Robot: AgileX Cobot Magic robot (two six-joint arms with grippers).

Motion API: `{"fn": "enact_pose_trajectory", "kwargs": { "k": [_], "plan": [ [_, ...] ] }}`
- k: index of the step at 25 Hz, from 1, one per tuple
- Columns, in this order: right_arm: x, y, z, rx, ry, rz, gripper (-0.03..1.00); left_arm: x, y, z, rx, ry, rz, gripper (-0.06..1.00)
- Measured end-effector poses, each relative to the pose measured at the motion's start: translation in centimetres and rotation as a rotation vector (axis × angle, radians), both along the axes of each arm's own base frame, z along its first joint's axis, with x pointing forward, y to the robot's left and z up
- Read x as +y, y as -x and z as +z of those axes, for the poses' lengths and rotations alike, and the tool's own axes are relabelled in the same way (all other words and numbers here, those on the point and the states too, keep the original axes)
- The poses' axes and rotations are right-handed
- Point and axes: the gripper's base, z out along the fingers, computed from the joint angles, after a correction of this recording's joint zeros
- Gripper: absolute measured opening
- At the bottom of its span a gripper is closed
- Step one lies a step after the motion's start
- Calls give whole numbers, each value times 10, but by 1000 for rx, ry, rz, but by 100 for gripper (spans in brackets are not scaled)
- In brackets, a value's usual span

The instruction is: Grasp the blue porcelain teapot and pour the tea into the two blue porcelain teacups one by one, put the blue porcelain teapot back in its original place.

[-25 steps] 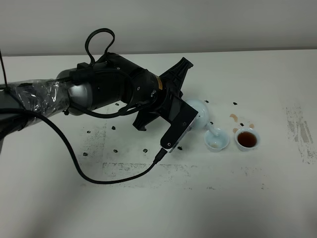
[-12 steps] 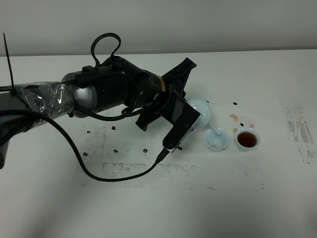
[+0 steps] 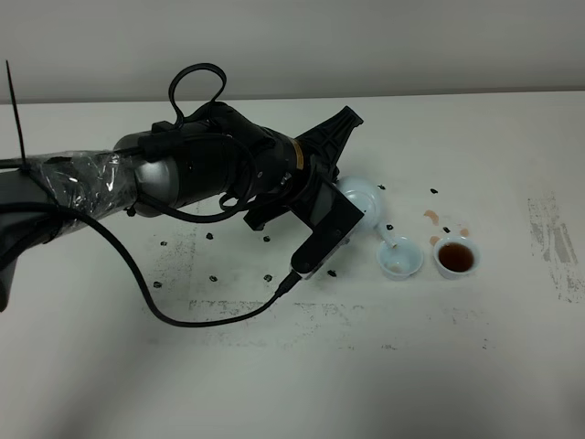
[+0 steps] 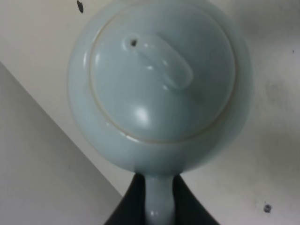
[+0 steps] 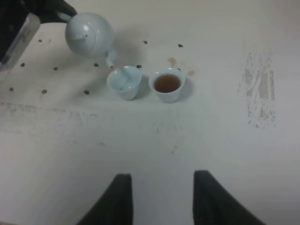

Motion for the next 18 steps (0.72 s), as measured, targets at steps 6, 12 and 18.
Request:
{"fn": "enact_pose_trajectory", "kwargs": {
  "k": [6, 12, 18],
  "plan": [
    [0, 0, 0, 0, 0, 0, 30, 0, -1, 1, -22, -10, -14, 4],
    [0, 0, 0, 0, 0, 0, 30, -1, -2, 2, -43, 1, -21, 4],
    [0, 0, 0, 0, 0, 0, 30, -4, -1, 3, -72, -24, -53, 4]
  ]
}}
